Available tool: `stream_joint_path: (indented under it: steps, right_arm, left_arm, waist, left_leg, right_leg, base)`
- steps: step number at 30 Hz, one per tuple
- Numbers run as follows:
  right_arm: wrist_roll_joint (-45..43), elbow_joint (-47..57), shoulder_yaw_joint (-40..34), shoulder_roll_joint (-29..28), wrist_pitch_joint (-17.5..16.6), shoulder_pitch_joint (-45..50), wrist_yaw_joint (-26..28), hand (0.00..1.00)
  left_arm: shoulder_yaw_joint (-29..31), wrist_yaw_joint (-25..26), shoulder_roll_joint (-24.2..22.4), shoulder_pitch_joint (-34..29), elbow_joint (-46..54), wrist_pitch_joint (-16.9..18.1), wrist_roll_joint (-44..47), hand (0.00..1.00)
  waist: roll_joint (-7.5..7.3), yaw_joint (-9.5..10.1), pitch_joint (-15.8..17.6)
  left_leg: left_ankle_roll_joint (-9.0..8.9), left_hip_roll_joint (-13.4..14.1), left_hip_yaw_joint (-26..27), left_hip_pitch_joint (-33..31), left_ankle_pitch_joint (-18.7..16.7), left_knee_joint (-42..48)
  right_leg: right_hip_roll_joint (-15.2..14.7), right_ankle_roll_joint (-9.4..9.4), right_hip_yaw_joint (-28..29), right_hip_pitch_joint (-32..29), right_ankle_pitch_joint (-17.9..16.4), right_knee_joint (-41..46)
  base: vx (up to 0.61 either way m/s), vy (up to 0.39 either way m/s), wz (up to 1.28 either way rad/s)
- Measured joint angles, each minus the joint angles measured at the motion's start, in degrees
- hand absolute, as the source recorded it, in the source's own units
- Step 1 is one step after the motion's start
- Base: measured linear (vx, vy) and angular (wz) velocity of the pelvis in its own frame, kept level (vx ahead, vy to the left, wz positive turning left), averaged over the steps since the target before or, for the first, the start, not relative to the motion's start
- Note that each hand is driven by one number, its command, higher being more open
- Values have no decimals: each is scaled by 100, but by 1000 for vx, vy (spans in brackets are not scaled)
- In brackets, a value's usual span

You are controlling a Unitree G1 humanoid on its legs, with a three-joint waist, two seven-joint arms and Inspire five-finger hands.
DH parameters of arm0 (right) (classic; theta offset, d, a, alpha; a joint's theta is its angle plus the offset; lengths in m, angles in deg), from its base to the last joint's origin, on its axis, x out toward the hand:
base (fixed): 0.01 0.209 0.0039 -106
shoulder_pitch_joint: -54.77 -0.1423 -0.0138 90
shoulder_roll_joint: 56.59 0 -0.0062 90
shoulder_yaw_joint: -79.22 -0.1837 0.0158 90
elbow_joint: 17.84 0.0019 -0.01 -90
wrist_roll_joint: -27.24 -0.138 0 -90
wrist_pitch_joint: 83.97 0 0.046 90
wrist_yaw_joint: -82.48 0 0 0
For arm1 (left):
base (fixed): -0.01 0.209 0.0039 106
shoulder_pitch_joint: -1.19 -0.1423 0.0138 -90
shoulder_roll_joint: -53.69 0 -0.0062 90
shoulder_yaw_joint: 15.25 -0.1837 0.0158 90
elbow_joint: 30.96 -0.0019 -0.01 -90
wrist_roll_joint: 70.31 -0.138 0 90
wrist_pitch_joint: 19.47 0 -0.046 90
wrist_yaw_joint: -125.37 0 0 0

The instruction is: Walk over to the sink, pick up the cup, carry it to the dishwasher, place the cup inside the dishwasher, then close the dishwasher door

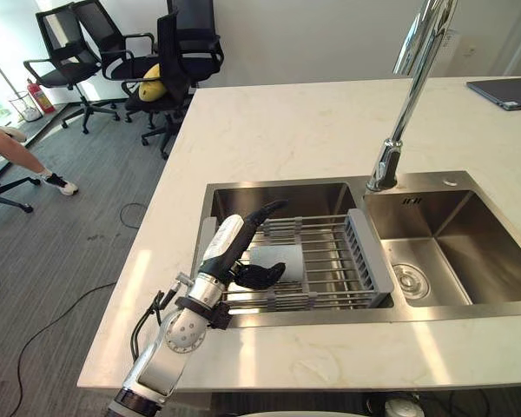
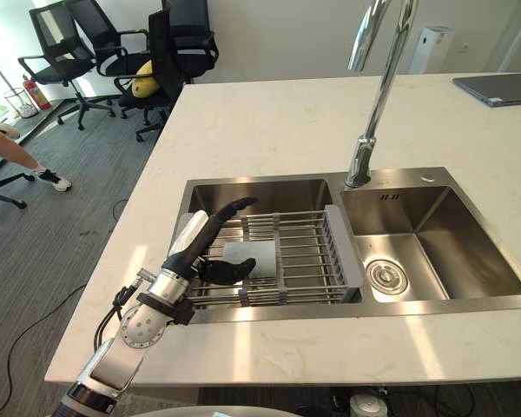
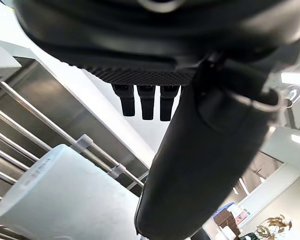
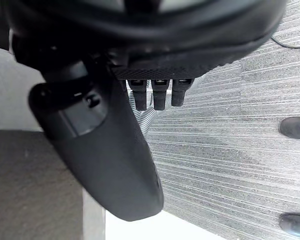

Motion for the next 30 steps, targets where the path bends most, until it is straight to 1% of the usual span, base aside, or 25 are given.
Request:
stream_joint_path:
  steps: [4, 9, 16, 25, 30]
  right_arm:
    - [6, 0, 6, 1, -1, -2, 2, 90]
    - [86, 0, 9, 1, -2, -3, 0, 90]
    - [119, 0, 7, 1, -2, -3, -2, 90]
    - [120, 0, 0, -8, -2, 16, -12, 90]
    - [119, 0, -2, -12, -1, 26, -13, 90]
  left_arm:
    - [-5, -5, 34, 0, -75, 2, -223, 90]
    - [-34, -24, 54, -1, -248, -59, -604, 90]
    - [-38, -24, 51, 0, -431, -119, -938, 90]
    - [-31, 53, 11, 51, -689, -381, -1270, 90]
    - [-16, 56, 11, 64, -695, -426, -1506, 90]
  waist:
    - [-67, -45, -18]
    - [-91, -74, -13]
    - [-97, -86, -19]
    - [-101, -109, -20]
    - [-102, -153, -20]
  left_leg:
    - [27, -48, -3, 55, 123, -167]
    - [33, -57, -5, 107, 207, -307]
    - [26, -68, -14, 108, 230, -392]
    - [30, -72, -16, 108, 239, -430]
    - [26, -69, 4, 108, 241, -433]
  right_leg:
    - [-33, 17, -8, 53, 133, -181]
    - [-42, 19, -9, 50, 165, -218]
    - [-29, 37, -38, 61, 196, -323]
    - [-25, 43, -35, 67, 202, -371]
    - [-24, 37, -5, 54, 208, -371]
  base:
    - [-54, 13, 1]
    - [-24, 1, 0]
    - [0, 0, 0]
    - [-7, -3, 0]
    - [-27, -10, -2]
